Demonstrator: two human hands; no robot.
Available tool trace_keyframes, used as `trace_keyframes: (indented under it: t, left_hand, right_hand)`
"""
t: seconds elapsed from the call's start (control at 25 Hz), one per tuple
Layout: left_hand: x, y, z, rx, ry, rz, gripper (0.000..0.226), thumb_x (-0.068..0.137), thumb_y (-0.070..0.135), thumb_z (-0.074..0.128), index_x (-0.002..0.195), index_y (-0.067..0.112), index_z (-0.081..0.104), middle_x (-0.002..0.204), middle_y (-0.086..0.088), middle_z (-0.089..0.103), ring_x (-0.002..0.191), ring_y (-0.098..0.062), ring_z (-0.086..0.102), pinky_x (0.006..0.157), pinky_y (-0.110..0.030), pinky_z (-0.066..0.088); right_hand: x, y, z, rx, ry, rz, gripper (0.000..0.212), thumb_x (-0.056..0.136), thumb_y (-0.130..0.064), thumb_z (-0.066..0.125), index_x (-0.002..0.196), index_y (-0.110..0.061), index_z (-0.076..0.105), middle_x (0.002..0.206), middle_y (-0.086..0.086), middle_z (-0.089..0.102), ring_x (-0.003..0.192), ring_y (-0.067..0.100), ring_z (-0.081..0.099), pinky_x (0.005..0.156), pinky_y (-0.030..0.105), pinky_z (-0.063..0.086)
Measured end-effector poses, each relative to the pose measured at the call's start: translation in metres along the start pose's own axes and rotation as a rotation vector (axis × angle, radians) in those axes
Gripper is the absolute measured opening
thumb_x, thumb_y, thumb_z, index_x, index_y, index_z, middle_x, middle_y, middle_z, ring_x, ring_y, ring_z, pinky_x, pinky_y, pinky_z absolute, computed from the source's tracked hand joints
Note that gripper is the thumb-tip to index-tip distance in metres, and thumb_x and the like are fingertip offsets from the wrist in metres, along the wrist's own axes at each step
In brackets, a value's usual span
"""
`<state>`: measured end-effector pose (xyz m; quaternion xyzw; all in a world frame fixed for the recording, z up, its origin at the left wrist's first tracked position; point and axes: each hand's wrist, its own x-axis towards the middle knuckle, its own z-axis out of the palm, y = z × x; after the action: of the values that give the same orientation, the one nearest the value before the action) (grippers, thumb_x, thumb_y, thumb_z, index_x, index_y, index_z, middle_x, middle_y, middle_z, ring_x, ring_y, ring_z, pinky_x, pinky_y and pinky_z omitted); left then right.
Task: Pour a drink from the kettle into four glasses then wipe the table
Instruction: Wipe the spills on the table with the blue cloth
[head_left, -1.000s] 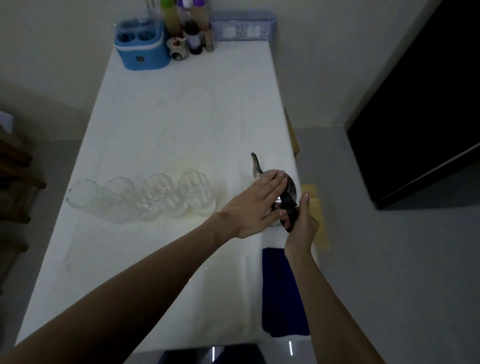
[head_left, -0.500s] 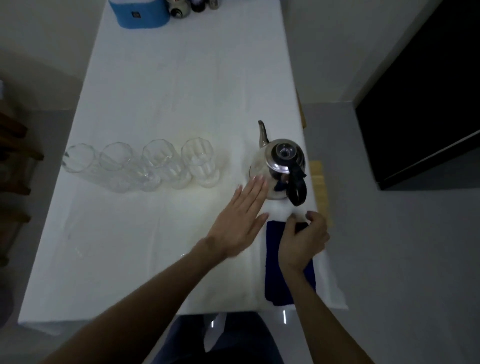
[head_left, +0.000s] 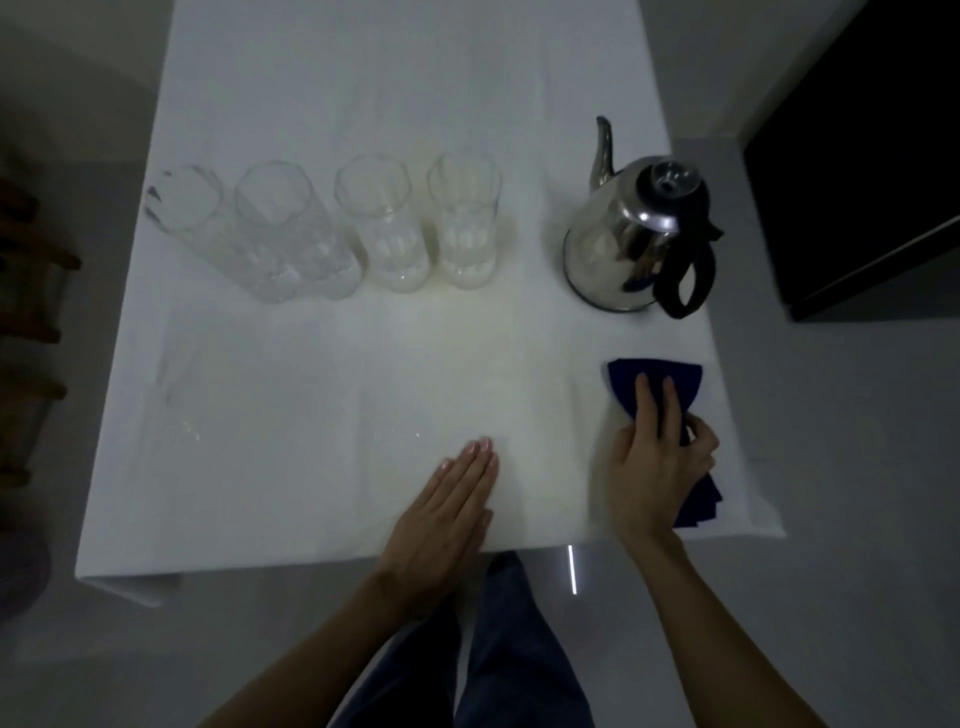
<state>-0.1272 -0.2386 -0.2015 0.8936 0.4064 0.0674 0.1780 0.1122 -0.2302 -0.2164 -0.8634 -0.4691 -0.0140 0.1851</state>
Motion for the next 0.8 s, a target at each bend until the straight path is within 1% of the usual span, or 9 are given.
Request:
trace_keyframes:
  t: [0.08,0.2,0.32,0.4,0.48,0.56,0.64,0.68,0.8]
  left_hand:
    - [-0.001,-0.001,0.005,0.033,0.019,0.003,0.052,0.100,0.021,0.033,0.147,-0.002,0.030,0.157,-0.016,0.025,0.146,-0.025,0.024,0.118,-0.040,0.020]
    - [-0.005,-0.004,0.012,0.068,0.046,0.009,0.053,0.102,0.023,0.031,0.148,-0.001,0.027,0.158,-0.015,0.022,0.148,-0.024,0.019,0.120,-0.039,0.018]
    - [-0.014,-0.010,0.015,0.088,0.072,0.006,0.052,0.102,0.025,0.031,0.147,-0.001,0.031,0.157,-0.015,0.027,0.147,-0.025,0.023,0.118,-0.040,0.022]
    - [-0.021,-0.013,0.015,0.100,0.105,-0.008,0.050,0.103,0.024,0.029,0.146,-0.002,0.034,0.155,-0.016,0.030,0.145,-0.026,0.026,0.117,-0.040,0.024]
    - [-0.028,-0.017,0.015,0.099,0.136,-0.011,0.049,0.103,0.024,0.028,0.144,-0.002,0.036,0.154,-0.017,0.032,0.144,-0.026,0.028,0.117,-0.040,0.023]
    - [-0.031,-0.021,0.014,0.095,0.154,0.000,0.049,0.103,0.023,0.032,0.144,-0.003,0.037,0.153,-0.017,0.033,0.144,-0.026,0.030,0.117,-0.040,0.026]
    - [-0.032,-0.023,0.012,0.078,0.153,0.008,0.048,0.102,0.021,0.033,0.144,-0.004,0.037,0.153,-0.018,0.032,0.144,-0.027,0.030,0.116,-0.041,0.028]
    - [-0.032,-0.022,0.011,0.066,0.144,0.013,0.048,0.103,0.021,0.032,0.144,-0.004,0.036,0.154,-0.018,0.032,0.144,-0.027,0.029,0.116,-0.042,0.027]
    - [-0.037,-0.023,0.002,0.034,0.148,-0.040,0.049,0.103,0.020,0.029,0.144,-0.005,0.034,0.155,-0.018,0.030,0.145,-0.029,0.026,0.118,-0.042,0.022]
  right_hand:
    - [0.002,-0.006,0.007,0.004,0.057,-0.005,0.047,0.094,-0.009,0.044,0.139,-0.012,0.057,0.145,0.016,0.054,0.108,0.041,0.045,0.084,0.058,0.043]
    - [0.017,-0.046,0.023,0.041,0.058,-0.087,0.047,0.089,-0.003,0.058,0.136,-0.011,0.060,0.141,0.018,0.057,0.106,0.046,0.051,0.082,0.058,0.046]
    - [0.027,-0.101,0.041,0.103,-0.034,-0.288,0.050,0.087,-0.003,0.061,0.137,-0.010,0.059,0.141,0.018,0.057,0.106,0.045,0.048,0.080,0.055,0.047]
    - [0.025,-0.121,0.047,0.141,-0.105,-0.466,0.047,0.090,-0.007,0.054,0.137,-0.011,0.059,0.142,0.016,0.057,0.107,0.041,0.042,0.081,0.053,0.047]
    - [0.014,-0.120,0.043,0.169,-0.168,-0.657,0.047,0.093,-0.011,0.045,0.137,-0.014,0.060,0.143,0.011,0.057,0.111,0.035,0.038,0.083,0.053,0.048]
    - [-0.003,-0.098,0.029,0.163,-0.214,-0.789,0.047,0.094,-0.016,0.042,0.137,-0.018,0.060,0.145,0.005,0.056,0.114,0.033,0.038,0.085,0.052,0.047]
    - [-0.012,-0.065,0.011,0.132,-0.200,-0.796,0.047,0.094,-0.018,0.042,0.136,-0.021,0.061,0.145,0.003,0.055,0.116,0.034,0.040,0.083,0.052,0.046]
    - [-0.010,-0.052,0.004,0.116,-0.173,-0.748,0.047,0.094,-0.019,0.041,0.136,-0.021,0.060,0.146,0.004,0.054,0.116,0.036,0.041,0.082,0.053,0.045]
    - [0.007,-0.053,0.007,0.019,-0.108,-0.478,0.051,0.094,-0.018,0.038,0.142,-0.020,0.054,0.155,0.014,0.041,0.116,0.043,0.043,0.087,0.056,0.040]
